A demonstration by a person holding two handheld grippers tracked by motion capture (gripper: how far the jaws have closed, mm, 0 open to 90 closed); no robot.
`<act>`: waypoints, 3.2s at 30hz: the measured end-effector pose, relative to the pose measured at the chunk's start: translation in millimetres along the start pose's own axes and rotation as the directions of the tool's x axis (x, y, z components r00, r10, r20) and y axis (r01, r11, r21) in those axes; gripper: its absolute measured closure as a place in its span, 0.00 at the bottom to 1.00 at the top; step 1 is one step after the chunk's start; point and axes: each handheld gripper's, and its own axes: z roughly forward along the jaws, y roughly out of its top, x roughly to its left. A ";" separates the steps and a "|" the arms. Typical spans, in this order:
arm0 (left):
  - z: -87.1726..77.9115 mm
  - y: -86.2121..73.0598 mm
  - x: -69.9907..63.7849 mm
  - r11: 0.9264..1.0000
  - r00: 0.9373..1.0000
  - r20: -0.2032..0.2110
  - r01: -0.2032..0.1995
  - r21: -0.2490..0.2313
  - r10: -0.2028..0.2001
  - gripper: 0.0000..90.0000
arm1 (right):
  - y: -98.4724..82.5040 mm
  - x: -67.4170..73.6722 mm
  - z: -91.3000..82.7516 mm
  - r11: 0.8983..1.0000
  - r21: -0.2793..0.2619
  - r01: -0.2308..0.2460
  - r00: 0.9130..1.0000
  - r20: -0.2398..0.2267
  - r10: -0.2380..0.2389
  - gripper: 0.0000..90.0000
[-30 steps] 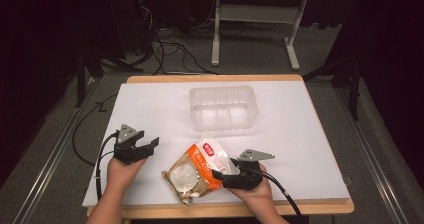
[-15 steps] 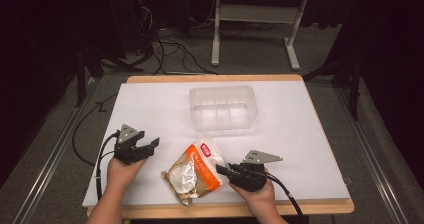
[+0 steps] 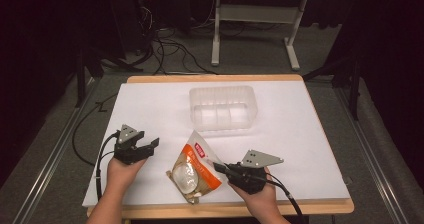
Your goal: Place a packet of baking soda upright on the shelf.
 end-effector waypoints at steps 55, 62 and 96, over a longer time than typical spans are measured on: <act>-2.2 0.2 4.4 1.000 1.000 0.008 0.019 -0.012 -0.019 0.39 | -0.8 -65.6 -94.4 0.994 -0.088 0.060 0.940 0.341 -0.026 0.91; -1.4 0.4 3.1 1.000 1.000 0.010 0.007 -0.007 -0.007 0.39 | -8.6 -57.9 -81.6 0.996 -0.069 0.062 0.931 0.362 -0.033 0.81; -1.1 0.7 3.8 1.000 1.000 0.019 -0.001 0.000 0.001 0.39 | -16.8 -89.9 -136.1 0.999 -0.033 0.040 0.781 0.625 -0.011 1.00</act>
